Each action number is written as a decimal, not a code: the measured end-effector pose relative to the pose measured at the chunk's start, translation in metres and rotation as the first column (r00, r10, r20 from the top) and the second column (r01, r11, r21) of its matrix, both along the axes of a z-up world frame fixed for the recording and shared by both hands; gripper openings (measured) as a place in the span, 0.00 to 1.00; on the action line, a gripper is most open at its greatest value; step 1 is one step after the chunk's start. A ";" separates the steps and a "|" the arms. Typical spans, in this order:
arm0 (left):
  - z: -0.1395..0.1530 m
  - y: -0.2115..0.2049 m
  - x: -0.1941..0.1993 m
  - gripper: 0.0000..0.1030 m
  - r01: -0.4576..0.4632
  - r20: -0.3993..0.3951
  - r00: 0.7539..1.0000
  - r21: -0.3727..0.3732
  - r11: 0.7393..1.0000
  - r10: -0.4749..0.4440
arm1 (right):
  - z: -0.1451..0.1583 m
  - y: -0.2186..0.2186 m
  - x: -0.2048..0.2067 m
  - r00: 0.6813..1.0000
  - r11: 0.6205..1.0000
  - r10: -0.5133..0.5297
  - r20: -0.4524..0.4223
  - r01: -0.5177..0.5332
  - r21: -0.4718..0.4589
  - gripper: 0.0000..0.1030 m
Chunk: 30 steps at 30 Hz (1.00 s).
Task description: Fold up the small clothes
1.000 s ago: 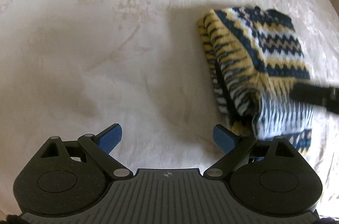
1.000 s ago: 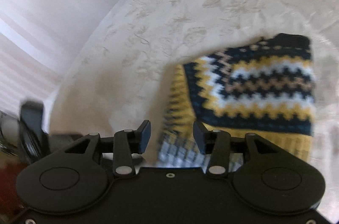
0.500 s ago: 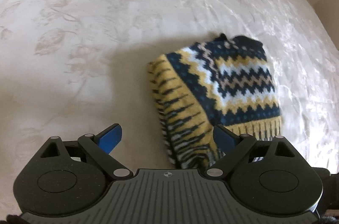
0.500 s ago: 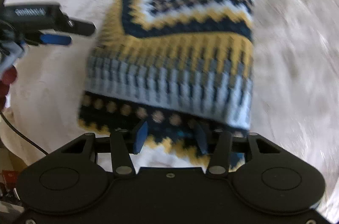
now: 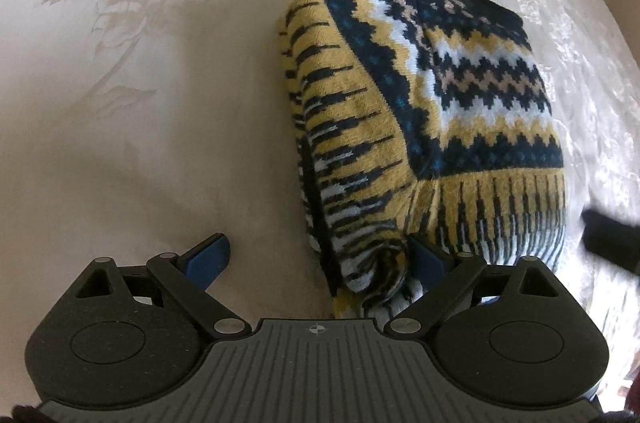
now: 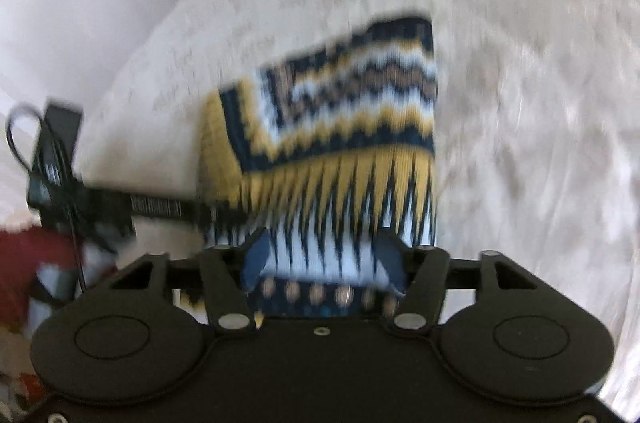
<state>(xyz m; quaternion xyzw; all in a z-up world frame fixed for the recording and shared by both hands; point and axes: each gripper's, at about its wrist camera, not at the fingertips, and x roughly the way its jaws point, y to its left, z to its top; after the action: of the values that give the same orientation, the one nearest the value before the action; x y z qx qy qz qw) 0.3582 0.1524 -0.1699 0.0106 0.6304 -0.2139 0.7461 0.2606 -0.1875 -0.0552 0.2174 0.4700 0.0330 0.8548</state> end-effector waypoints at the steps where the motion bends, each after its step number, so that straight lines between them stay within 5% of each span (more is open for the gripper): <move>1: -0.001 0.000 0.000 0.93 0.000 -0.001 1.000 0.003 1.000 0.000 | 0.003 -0.004 0.007 1.000 1.000 -0.008 0.018 0.008 -0.004 0.68; 11: -0.005 -0.003 -0.016 0.95 0.033 0.009 0.999 0.038 0.999 -0.033 | -0.012 -0.026 0.084 0.999 1.000 -0.007 0.051 0.009 -0.029 0.69; 18: -0.006 -0.002 -0.014 0.95 0.023 -0.014 1.000 0.026 0.999 -0.023 | -0.053 -0.025 0.130 0.998 0.999 0.026 -0.063 -0.023 0.046 0.75; 24: -0.006 -0.002 -0.015 0.95 0.017 -0.023 1.000 0.019 1.000 -0.016 | -0.064 -0.019 0.143 0.995 0.995 0.067 -0.079 -0.061 0.079 0.89; 30: 0.003 0.010 -0.014 0.95 -0.001 -0.019 1.000 -0.060 0.998 -0.001 | -0.049 -0.031 0.131 0.999 0.993 0.033 -0.038 -0.029 0.117 0.88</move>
<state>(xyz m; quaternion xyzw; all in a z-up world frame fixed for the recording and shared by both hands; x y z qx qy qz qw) 0.3446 0.1623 -0.1667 -0.0138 0.6307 -0.2329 0.7401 0.3915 -0.2186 -0.1037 0.2602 0.4876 0.0692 0.8305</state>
